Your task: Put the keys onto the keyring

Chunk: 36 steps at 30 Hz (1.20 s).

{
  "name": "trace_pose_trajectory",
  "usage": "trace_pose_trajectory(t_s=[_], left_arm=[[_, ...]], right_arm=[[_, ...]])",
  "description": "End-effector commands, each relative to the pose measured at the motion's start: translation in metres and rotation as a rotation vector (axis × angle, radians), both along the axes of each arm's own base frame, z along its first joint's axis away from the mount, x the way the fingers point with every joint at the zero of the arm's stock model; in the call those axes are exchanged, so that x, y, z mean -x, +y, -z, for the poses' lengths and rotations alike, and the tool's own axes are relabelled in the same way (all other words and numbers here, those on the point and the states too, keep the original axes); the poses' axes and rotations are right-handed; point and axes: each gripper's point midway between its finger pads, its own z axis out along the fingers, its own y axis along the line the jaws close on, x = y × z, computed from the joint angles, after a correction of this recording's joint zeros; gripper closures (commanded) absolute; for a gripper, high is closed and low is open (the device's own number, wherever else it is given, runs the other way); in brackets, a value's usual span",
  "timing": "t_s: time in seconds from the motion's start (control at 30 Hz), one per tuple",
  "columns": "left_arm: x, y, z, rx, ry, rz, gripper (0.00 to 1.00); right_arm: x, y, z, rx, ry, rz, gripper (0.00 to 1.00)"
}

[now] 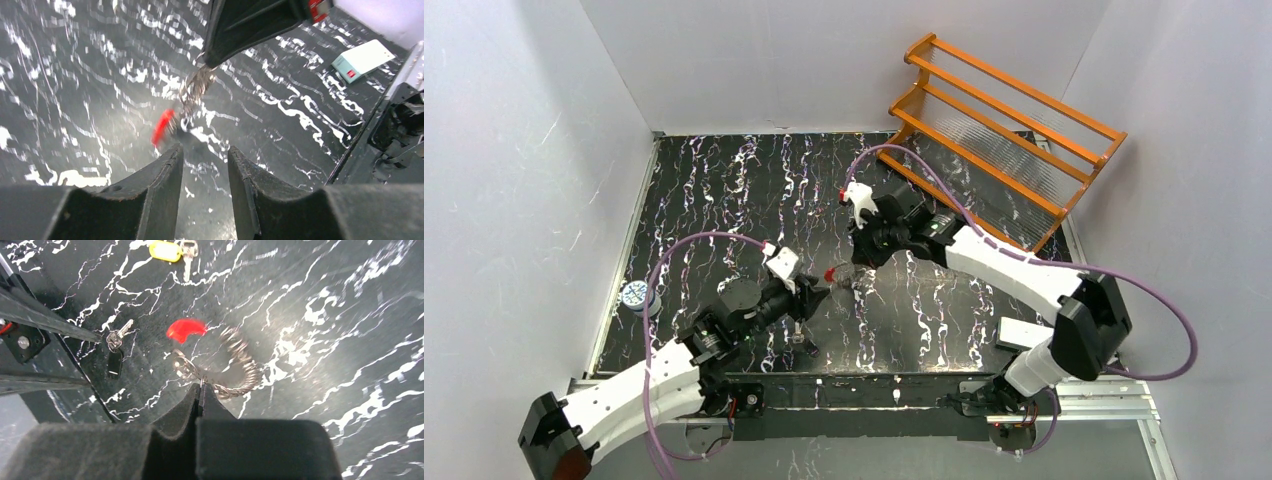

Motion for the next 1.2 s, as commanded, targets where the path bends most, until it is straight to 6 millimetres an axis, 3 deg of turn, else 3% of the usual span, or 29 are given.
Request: trace_pose_trajectory(t_s=[0.0, 0.1, 0.2, 0.5, 0.6, 0.93, 1.17], left_arm=[[0.004, -0.009, -0.051, -0.021, -0.221, 0.129, 0.63], [0.005, -0.013, -0.065, -0.034, -0.291, 0.169, 0.63], [0.005, -0.018, -0.068, -0.047, -0.31, 0.2, 0.63], [0.009, -0.036, -0.028, -0.053, -0.247, 0.278, 0.67], [0.012, -0.04, -0.021, -0.022, -0.26, 0.302, 0.69], [0.034, -0.049, -0.011, 0.004, -0.331, 0.446, 0.7], [0.043, -0.055, -0.012, 0.016, -0.34, 0.514, 0.71]], right_arm=[[-0.007, -0.001, -0.032, -0.039, -0.261, -0.174, 0.99], [-0.006, -0.003, -0.042, -0.061, -0.341, -0.215, 0.99], [0.006, -0.003, -0.043, -0.101, -0.389, -0.308, 0.99], [0.049, -0.003, -0.001, -0.22, -0.266, -0.397, 0.99], [0.062, -0.002, 0.003, -0.254, -0.217, -0.429, 0.99], [0.089, -0.005, -0.011, -0.35, -0.247, -0.568, 0.99], [0.096, -0.002, -0.018, -0.387, -0.247, -0.622, 0.99]])
